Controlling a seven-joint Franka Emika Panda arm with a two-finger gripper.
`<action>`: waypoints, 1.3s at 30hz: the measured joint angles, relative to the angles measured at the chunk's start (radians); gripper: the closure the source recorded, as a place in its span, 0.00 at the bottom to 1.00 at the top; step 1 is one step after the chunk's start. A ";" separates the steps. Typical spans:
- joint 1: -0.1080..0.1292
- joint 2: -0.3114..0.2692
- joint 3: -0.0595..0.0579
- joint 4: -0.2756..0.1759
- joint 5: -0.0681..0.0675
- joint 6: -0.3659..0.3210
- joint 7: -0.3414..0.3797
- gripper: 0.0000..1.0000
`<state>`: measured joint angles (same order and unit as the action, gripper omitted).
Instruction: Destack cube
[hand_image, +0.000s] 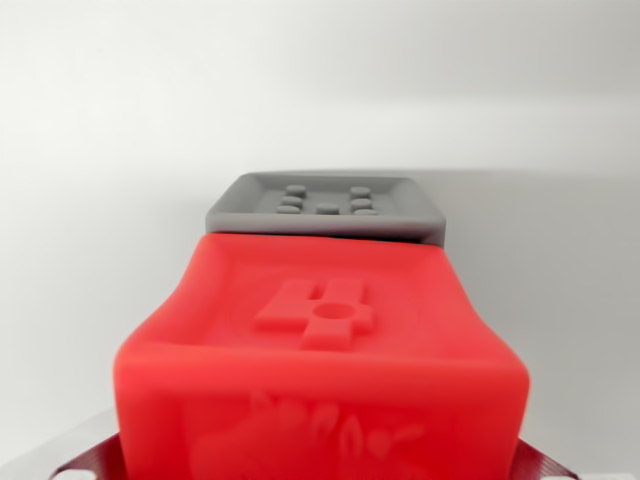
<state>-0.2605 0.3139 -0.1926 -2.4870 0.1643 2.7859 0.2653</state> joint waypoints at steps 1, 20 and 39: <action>0.000 0.000 0.000 0.000 0.000 0.000 0.000 1.00; 0.017 -0.070 -0.025 -0.008 -0.035 -0.057 0.024 1.00; 0.025 -0.204 -0.047 -0.014 -0.111 -0.177 0.077 1.00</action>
<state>-0.2352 0.1099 -0.2398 -2.5008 0.0535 2.6089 0.3420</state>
